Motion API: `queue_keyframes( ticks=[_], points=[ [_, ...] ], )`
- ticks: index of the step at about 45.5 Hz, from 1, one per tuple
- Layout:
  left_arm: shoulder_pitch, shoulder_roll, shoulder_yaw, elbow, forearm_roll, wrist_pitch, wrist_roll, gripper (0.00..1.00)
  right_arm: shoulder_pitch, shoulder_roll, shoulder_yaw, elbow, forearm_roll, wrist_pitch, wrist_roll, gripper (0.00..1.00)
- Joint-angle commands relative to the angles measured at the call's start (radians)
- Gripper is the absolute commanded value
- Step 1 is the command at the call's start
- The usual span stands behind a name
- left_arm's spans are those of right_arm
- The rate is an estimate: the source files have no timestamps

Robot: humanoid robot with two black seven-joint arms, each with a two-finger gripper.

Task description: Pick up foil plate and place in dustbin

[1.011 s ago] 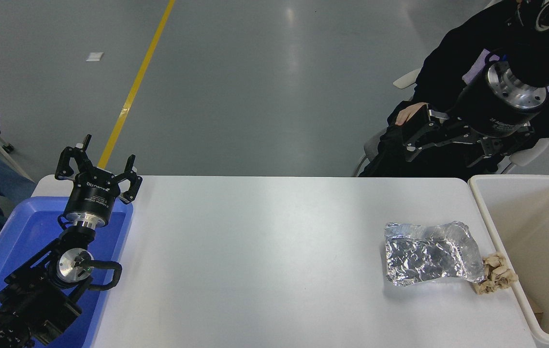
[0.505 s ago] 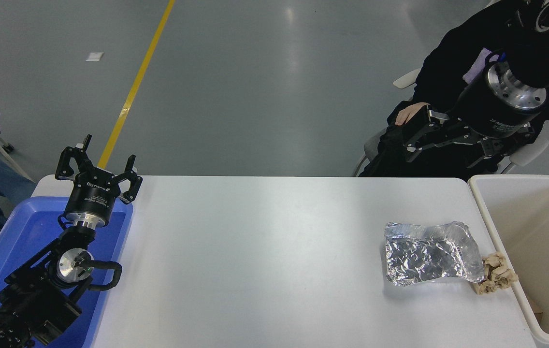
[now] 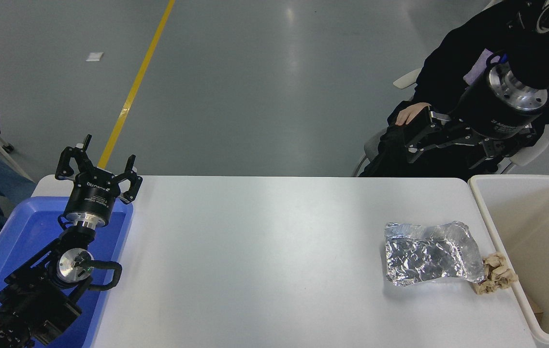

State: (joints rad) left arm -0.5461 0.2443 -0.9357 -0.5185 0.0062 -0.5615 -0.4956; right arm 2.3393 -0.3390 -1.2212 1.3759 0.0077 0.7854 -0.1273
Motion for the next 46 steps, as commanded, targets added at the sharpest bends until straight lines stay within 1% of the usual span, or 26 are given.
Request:
queue_keyframes(
  ticks=[1, 10, 17, 18, 23, 27, 34, 39, 46],
  points=[
    [0.000, 0.001, 0.000, 0.000, 0.000, 0.000, 0.000, 0.98, -0.046, 0.000, -0.005, 0.000, 0.000, 0.000, 0.000, 1.00],
    [0.000, 0.000, 0.000, 0.000, 0.000, 0.000, 0.000, 0.98, -0.077, 0.009, -0.009, 0.000, 0.000, 0.000, 0.000, 1.00],
    [0.000, 0.000, 0.000, 0.000, 0.000, 0.000, 0.000, 0.98, -0.153, -0.012, -0.015, -0.004, -0.009, 0.000, 0.000, 1.00],
    [0.000, 0.000, 0.000, 0.000, 0.000, 0.000, 0.000, 0.98, -0.173, -0.021, -0.015, -0.004, -0.012, -0.024, 0.000, 1.00],
    [0.000, 0.001, 0.000, 0.000, 0.000, 0.000, 0.000, 0.98, -0.290, -0.025, -0.023, -0.029, -0.046, -0.282, 0.000, 1.00],
    [0.000, 0.000, -0.002, 0.000, -0.002, 0.000, 0.000, 0.98, -0.401, -0.006, -0.041, -0.064, -0.130, -0.466, 0.000, 1.00],
    [0.000, 0.000, -0.002, 0.000, -0.002, 0.000, -0.001, 0.98, -0.586, -0.002, -0.034, -0.150, -0.284, -0.667, 0.000, 1.00],
    [0.002, 0.000, -0.003, 0.000, -0.002, 0.000, -0.001, 0.98, -0.678, 0.005, -0.018, -0.228, -0.429, -0.698, -0.002, 1.00],
    [0.002, 0.000, -0.005, 0.000, -0.002, 0.000, -0.003, 0.98, -0.797, -0.008, 0.061, -0.293, -0.572, -0.698, -0.003, 1.00]
  ],
)
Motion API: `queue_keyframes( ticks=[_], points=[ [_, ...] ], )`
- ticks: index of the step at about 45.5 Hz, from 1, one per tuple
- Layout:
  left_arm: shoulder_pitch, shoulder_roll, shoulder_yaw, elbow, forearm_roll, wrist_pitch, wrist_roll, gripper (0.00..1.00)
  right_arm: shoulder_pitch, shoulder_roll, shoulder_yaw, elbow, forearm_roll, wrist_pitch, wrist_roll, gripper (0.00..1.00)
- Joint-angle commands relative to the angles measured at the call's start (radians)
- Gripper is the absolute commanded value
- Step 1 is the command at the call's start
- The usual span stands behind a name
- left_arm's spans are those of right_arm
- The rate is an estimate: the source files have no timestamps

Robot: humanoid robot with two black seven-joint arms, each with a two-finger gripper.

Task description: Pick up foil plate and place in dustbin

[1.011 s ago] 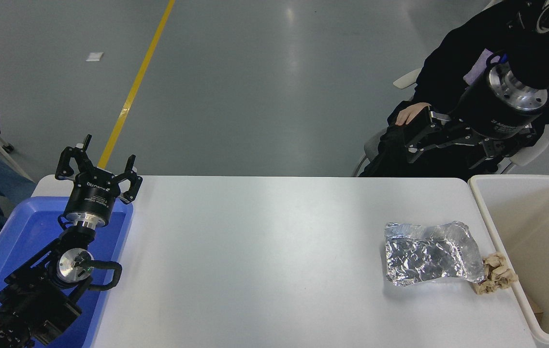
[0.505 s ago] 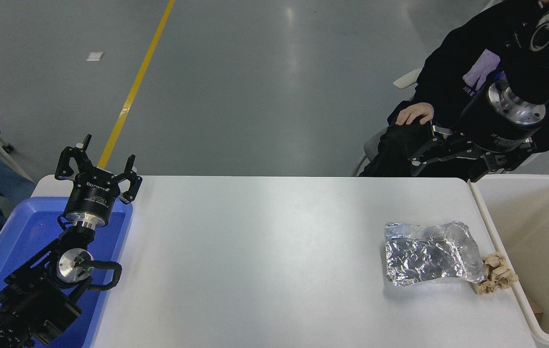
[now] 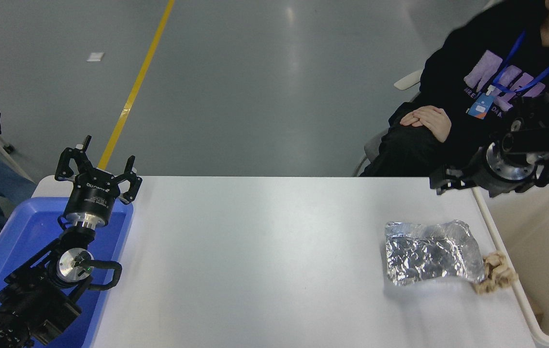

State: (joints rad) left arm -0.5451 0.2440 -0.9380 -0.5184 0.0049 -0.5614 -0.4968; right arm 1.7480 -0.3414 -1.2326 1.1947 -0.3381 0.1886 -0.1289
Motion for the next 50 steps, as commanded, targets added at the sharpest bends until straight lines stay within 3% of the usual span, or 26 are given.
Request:
queue_keyframes(
  ticks=[1, 7, 20, 50],
  points=[
    [0.001, 0.000, -0.002, 0.000, 0.000, 0.000, -0.002, 0.98, -0.223, -0.008, 0.093, -0.118, -0.242, -0.101, -0.001, 1.00],
    [0.001, 0.000, -0.002, 0.000, 0.000, 0.000, -0.002, 0.98, -0.355, -0.066, 0.148, -0.190, -0.277, -0.112, -0.001, 1.00],
    [-0.001, 0.000, -0.002, 0.000, 0.000, 0.000, -0.002, 0.98, -0.556, -0.062, 0.232, -0.372, -0.265, -0.123, -0.001, 1.00],
    [0.001, 0.000, -0.002, 0.000, 0.000, 0.000, -0.002, 0.98, -0.651, -0.039, 0.352, -0.457, -0.236, -0.169, 0.000, 0.97]
  ],
)
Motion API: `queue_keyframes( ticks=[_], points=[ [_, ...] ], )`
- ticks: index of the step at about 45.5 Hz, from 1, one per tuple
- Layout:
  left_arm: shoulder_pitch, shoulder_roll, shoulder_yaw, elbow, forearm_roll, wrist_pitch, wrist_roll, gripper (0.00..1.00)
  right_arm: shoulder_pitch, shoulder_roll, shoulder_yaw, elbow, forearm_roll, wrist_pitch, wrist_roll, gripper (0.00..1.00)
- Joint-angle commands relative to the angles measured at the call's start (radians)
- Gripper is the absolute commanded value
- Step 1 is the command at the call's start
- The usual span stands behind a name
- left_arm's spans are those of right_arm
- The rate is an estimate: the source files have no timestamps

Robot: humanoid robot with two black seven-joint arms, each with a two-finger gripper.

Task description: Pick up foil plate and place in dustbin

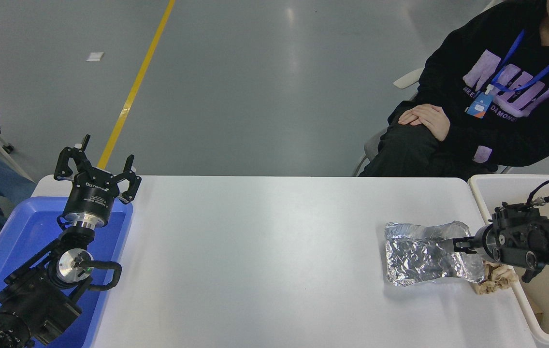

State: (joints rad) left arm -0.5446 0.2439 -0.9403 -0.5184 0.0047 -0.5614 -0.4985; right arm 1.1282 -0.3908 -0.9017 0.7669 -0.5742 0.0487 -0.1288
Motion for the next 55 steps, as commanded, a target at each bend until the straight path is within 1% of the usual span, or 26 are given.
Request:
queue_keyframes(
  ticks=[1, 9, 12, 16, 20, 24, 27, 30, 42, 45, 49, 55],
  points=[
    [0.000, 0.000, 0.000, 0.000, 0.000, 0.000, 0.000, 0.98, -0.033, 0.016, 0.020, -0.031, 0.000, -0.032, 0.000, 0.96],
    [0.000, 0.000, 0.000, 0.000, 0.000, 0.000, 0.000, 0.98, -0.073, 0.029, 0.021, -0.058, -0.001, -0.041, 0.000, 0.96],
    [0.000, 0.000, 0.000, 0.000, 0.000, 0.000, 0.000, 0.98, -0.074, 0.029, 0.021, -0.058, -0.001, -0.041, 0.000, 0.91],
    [0.000, 0.000, 0.000, 0.000, 0.000, 0.000, 0.000, 0.98, -0.074, 0.027, 0.023, -0.060, -0.001, -0.041, 0.000, 0.88],
    [0.000, 0.000, 0.000, 0.000, 0.000, 0.000, 0.000, 0.98, -0.068, 0.026, 0.024, -0.058, 0.002, -0.043, 0.000, 0.79],
    [0.000, 0.000, 0.000, 0.000, 0.000, 0.000, 0.000, 0.98, -0.065, 0.023, 0.024, -0.058, 0.002, -0.044, 0.000, 0.76],
    [0.000, 0.000, 0.000, 0.000, 0.000, 0.000, 0.000, 0.98, -0.064, 0.023, 0.026, -0.058, 0.002, -0.044, 0.000, 0.75],
    [0.000, 0.000, 0.000, 0.000, 0.000, 0.000, 0.000, 0.98, -0.062, 0.021, 0.029, -0.057, 0.004, -0.044, 0.000, 0.71],
    [0.000, 0.000, 0.000, 0.000, 0.000, 0.000, 0.000, 0.98, -0.064, 0.021, 0.030, -0.049, 0.008, -0.044, 0.000, 0.70],
    [0.000, 0.000, 0.000, 0.000, 0.000, 0.000, 0.000, 0.98, -0.065, 0.021, 0.030, -0.044, 0.008, -0.043, 0.000, 0.63],
    [0.000, 0.000, 0.000, 0.000, 0.000, 0.000, 0.000, 0.98, -0.067, 0.021, 0.030, -0.043, 0.010, -0.043, 0.000, 0.59],
    [0.000, 0.000, 0.000, 0.000, 0.000, 0.000, 0.000, 0.98, -0.068, 0.021, 0.030, -0.040, 0.010, -0.041, 0.000, 0.48]
  ],
)
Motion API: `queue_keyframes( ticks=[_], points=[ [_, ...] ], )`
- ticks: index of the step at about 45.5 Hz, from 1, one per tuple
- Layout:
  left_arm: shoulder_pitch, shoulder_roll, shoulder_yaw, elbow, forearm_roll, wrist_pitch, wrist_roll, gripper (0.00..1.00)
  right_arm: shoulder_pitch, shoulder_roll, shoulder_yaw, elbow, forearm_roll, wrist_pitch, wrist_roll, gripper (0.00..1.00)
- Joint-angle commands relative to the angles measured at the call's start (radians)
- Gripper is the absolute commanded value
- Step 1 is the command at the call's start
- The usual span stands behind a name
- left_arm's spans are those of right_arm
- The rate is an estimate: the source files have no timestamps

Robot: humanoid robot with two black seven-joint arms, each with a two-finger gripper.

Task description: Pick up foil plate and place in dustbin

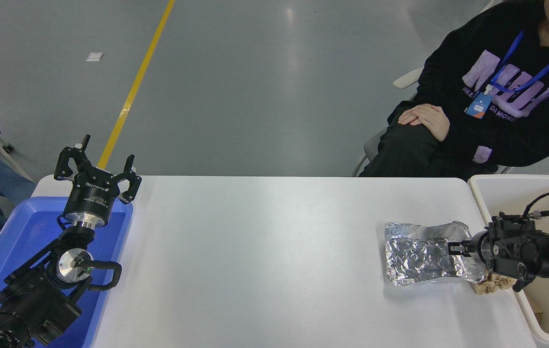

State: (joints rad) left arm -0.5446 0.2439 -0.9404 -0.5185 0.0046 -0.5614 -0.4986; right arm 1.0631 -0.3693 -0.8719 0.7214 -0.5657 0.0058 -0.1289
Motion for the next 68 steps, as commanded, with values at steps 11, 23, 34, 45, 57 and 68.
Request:
queue_keyframes(
  ticks=[11, 23, 34, 45, 57, 68],
  points=[
    [0.000, 0.000, 0.000, 0.000, 0.000, 0.000, 0.000, 0.98, -0.005, 0.000, 0.001, 0.006, 0.017, 0.002, -0.001, 0.38],
    [-0.001, 0.000, 0.000, 0.000, 0.000, 0.000, 0.000, 0.98, -0.005, -0.005, 0.002, 0.007, 0.049, 0.003, 0.000, 0.16],
    [-0.001, 0.000, 0.000, 0.000, 0.000, 0.000, 0.000, 0.98, -0.003, -0.007, 0.002, 0.013, 0.082, 0.006, 0.000, 0.00],
    [-0.001, 0.000, 0.000, 0.000, 0.000, 0.000, 0.000, 0.98, 0.003, -0.020, 0.002, 0.030, 0.104, 0.011, 0.005, 0.00],
    [-0.001, 0.000, 0.000, 0.000, 0.000, 0.000, 0.000, 0.98, 0.074, -0.030, -0.010, 0.102, 0.171, 0.017, 0.008, 0.00],
    [-0.001, 0.000, 0.002, 0.000, 0.000, 0.000, 0.000, 0.98, 0.133, -0.022, -0.052, 0.170, 0.224, 0.019, 0.008, 0.00]
  ],
)
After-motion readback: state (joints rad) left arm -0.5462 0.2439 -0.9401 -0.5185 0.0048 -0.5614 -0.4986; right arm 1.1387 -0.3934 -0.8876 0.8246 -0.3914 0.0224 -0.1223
